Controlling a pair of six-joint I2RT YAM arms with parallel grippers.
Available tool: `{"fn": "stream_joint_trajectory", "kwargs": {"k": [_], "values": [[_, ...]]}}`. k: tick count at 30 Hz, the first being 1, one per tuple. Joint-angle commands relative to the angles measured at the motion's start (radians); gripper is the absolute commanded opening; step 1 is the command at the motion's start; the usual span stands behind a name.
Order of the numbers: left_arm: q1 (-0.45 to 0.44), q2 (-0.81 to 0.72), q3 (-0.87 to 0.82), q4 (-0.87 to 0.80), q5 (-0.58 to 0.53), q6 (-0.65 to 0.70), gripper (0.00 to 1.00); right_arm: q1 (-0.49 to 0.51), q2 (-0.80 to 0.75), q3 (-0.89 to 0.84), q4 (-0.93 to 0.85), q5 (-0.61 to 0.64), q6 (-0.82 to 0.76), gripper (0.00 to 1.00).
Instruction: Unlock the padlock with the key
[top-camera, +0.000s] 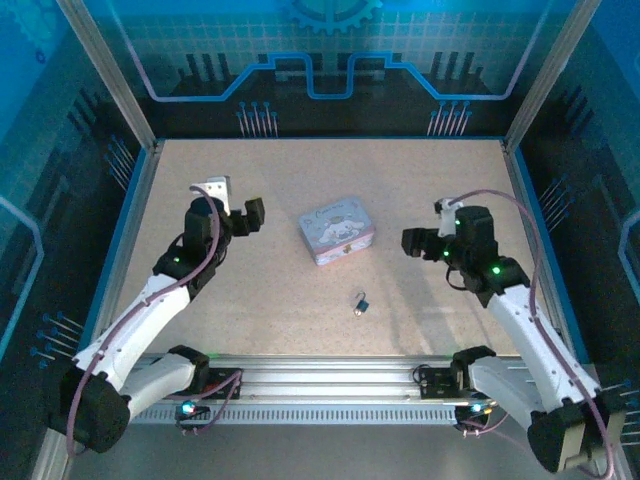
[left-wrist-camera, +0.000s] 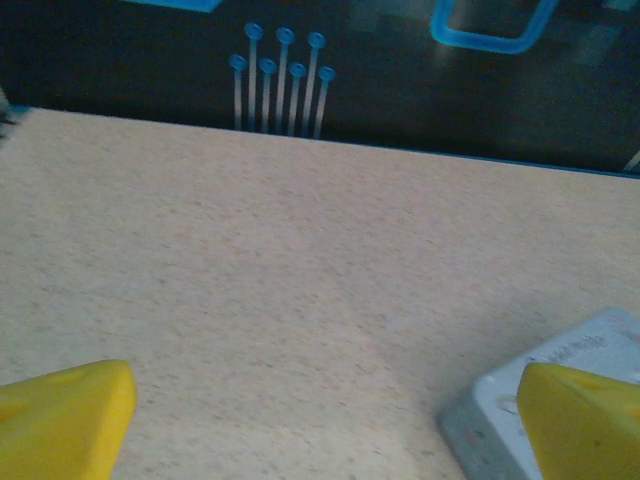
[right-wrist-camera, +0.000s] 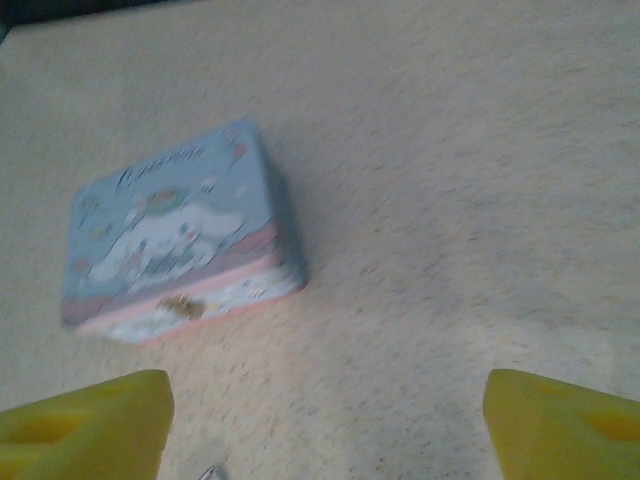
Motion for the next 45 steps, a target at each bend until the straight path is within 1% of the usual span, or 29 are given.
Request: {"fn": "stream_joint_trajectory", "kwargs": {"k": [1,3,6,8,10,12,16,19,20,25,29,32,35,38,39,40,41,45], "values": [[0.009,-0.014,-0.036,0.112,-0.103,0.126,0.99,-0.052,-0.057,-0.069,0.097,0.091,-0.007,1.00],[0.008,-0.006,-0.051,0.141,-0.117,0.164,0.99,-0.074,-0.086,-0.123,0.176,0.140,-0.033,1.00],[0.013,0.022,-0.082,0.189,-0.118,0.224,0.99,-0.080,-0.115,-0.232,0.326,0.267,-0.088,1.00],[0.021,0.047,-0.097,0.203,-0.120,0.220,0.99,-0.082,-0.115,-0.302,0.426,0.358,-0.113,1.00],[0.042,0.071,-0.101,0.186,-0.116,0.167,0.99,-0.084,-0.100,-0.365,0.510,0.410,-0.148,1.00],[0.068,0.091,-0.120,0.200,-0.089,0.128,0.99,-0.095,-0.067,-0.408,0.569,0.406,-0.175,1.00],[0.116,0.138,-0.163,0.257,-0.034,0.111,0.99,-0.110,0.030,-0.442,0.640,0.361,-0.186,1.00],[0.148,0.181,-0.168,0.276,0.009,0.110,0.99,-0.115,0.091,-0.493,0.796,0.323,-0.206,1.00],[0.153,0.193,-0.175,0.298,0.012,0.112,0.99,-0.116,0.104,-0.489,0.806,0.305,-0.218,1.00],[0.172,0.288,-0.227,0.485,0.024,0.136,0.99,-0.125,0.223,-0.480,0.976,0.243,-0.272,1.00],[0.173,0.359,-0.210,0.510,0.032,0.186,0.99,-0.131,0.332,-0.452,1.087,0.208,-0.283,1.00],[0.176,0.380,-0.240,0.585,0.040,0.213,0.99,-0.131,0.418,-0.417,1.143,0.177,-0.296,1.00],[0.185,0.405,-0.288,0.709,0.068,0.240,0.99,-0.131,0.527,-0.411,1.239,0.163,-0.294,1.00],[0.207,0.448,-0.320,0.799,0.091,0.224,0.99,-0.130,0.618,-0.410,1.326,0.154,-0.305,1.00],[0.212,0.468,-0.335,0.845,0.101,0.223,0.99,-0.132,0.609,-0.377,1.247,0.154,-0.299,1.00],[0.215,0.484,-0.347,0.887,0.102,0.225,0.99,-0.137,0.620,-0.352,1.213,0.143,-0.297,1.00],[0.225,0.477,-0.349,0.874,0.116,0.211,0.99,-0.135,0.620,-0.343,1.193,0.143,-0.300,1.00],[0.271,0.503,-0.375,0.930,0.213,0.184,0.99,-0.137,0.618,-0.343,1.191,0.138,-0.300,1.00]]}}
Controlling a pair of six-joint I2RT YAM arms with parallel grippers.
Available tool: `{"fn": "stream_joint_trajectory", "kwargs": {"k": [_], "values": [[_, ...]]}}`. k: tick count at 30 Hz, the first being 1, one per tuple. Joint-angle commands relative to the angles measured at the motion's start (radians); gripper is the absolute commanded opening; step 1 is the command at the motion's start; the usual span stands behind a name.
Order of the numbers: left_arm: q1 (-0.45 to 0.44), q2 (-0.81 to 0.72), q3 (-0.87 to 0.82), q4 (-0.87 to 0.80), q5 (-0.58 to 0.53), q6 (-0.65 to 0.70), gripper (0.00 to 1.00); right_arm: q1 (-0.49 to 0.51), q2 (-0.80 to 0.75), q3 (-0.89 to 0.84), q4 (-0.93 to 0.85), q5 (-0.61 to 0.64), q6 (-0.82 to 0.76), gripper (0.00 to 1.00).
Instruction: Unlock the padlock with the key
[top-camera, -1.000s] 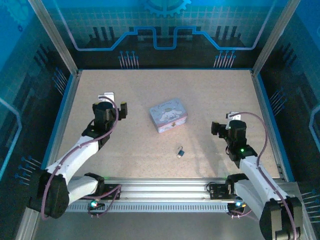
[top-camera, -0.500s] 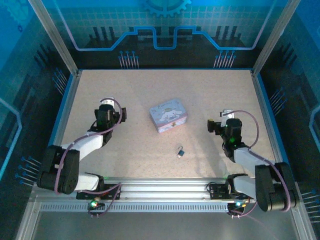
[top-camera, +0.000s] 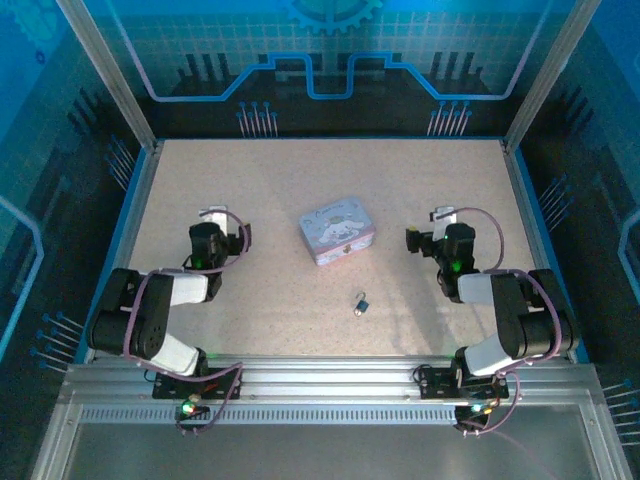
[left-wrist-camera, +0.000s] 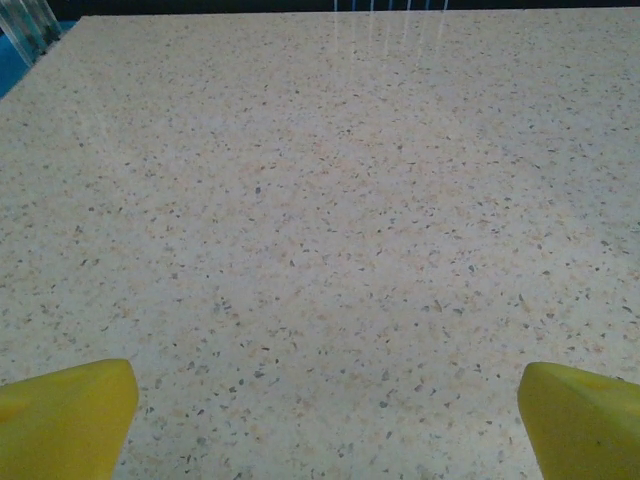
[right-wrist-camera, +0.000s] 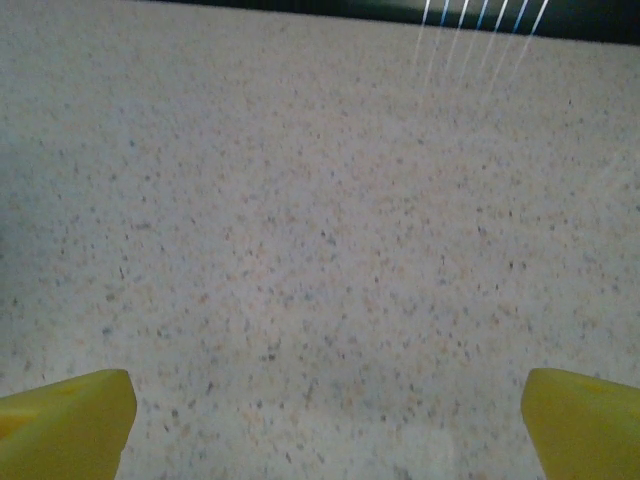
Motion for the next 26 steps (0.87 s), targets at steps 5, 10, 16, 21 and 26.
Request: {"fn": "stream_joint_trajectory", "kwargs": {"k": [5,10,16,21,26], "values": [[0.039,0.039,-0.024,0.162,0.104,-0.027,0.99,-0.015,0.001,0.020,0.019,-0.018,-0.012,1.00],[0.041,0.040,-0.025,0.164,0.105,-0.028,0.99,-0.012,0.001,0.021,0.019,-0.011,-0.015,1.00],[0.040,0.041,-0.025,0.165,0.105,-0.027,0.99,-0.002,0.002,0.021,0.019,0.002,-0.022,1.00],[0.041,0.041,-0.026,0.165,0.105,-0.027,0.99,-0.001,0.003,0.024,0.016,0.001,-0.023,1.00],[0.041,0.040,-0.025,0.166,0.105,-0.027,0.99,-0.002,0.003,0.024,0.016,0.001,-0.022,1.00]]}}
